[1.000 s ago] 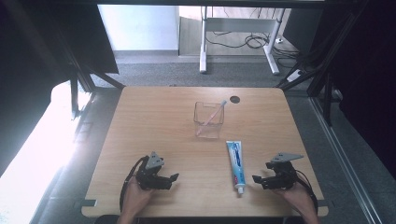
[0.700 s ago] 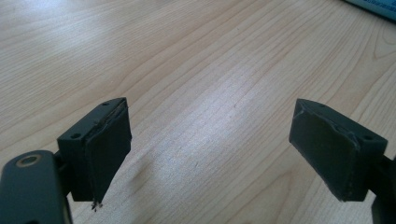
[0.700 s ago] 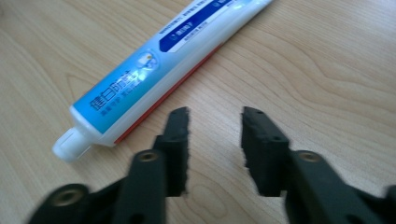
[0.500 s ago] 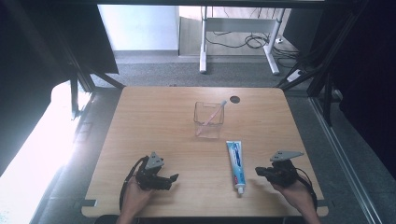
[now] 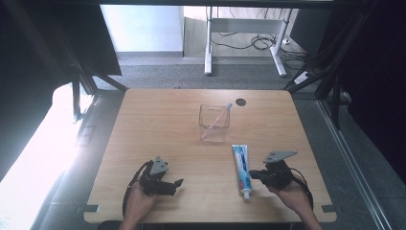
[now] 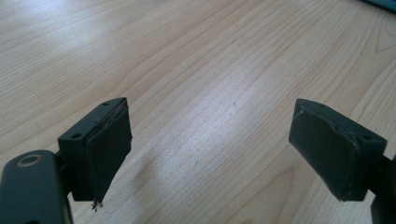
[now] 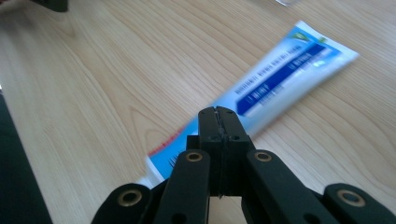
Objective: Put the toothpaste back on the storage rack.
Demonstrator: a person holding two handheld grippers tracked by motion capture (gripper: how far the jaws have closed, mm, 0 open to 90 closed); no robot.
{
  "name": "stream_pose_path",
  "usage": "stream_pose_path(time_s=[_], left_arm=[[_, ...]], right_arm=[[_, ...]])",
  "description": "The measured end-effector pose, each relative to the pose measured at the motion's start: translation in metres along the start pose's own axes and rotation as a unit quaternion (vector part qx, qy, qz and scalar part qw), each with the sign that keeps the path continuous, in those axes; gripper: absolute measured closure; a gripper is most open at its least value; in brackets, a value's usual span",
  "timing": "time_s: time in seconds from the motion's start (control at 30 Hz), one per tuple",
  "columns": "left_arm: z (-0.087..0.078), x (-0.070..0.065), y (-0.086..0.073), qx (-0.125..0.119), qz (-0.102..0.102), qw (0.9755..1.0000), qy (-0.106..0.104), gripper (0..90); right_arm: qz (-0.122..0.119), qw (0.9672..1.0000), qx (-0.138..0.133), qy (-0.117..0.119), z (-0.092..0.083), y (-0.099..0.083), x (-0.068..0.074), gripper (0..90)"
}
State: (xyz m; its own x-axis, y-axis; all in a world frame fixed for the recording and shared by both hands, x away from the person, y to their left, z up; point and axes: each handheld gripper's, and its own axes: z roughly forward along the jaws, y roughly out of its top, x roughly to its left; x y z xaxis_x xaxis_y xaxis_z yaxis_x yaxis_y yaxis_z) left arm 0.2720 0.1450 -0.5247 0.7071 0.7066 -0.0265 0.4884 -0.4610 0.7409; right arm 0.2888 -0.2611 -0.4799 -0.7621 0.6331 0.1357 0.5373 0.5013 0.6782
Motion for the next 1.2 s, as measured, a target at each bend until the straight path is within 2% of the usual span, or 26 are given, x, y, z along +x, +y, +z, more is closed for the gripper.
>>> stream_pose_path(time_s=[0.2, 0.53, 0.73, 1.2], left_arm=[[0.000, -0.001, 0.000, 0.000, 0.003, 1.0000, 0.003, 13.5], [0.001, -0.001, 0.000, 0.007, 0.004, 1.0000, 0.000, 13.5], [0.000, -0.001, 0.000, 0.005, 0.003, 1.0000, -0.002, 13.6], [0.000, 0.000, 0.001, -0.001, -0.002, 1.0000, -0.009, 13.8]], right_arm=[[-0.010, 0.9998, 0.006, 0.017, 0.016, 0.007, 0.011, 90.0], [-0.015, 0.9989, 0.029, 0.034, 0.040, 0.005, 0.018, 90.0], [-0.012, 0.9988, 0.033, 0.033, 0.037, 0.004, 0.016, 90.0], [0.002, 0.9988, 0.048, 0.007, 0.023, -0.009, 0.000, 87.6]])
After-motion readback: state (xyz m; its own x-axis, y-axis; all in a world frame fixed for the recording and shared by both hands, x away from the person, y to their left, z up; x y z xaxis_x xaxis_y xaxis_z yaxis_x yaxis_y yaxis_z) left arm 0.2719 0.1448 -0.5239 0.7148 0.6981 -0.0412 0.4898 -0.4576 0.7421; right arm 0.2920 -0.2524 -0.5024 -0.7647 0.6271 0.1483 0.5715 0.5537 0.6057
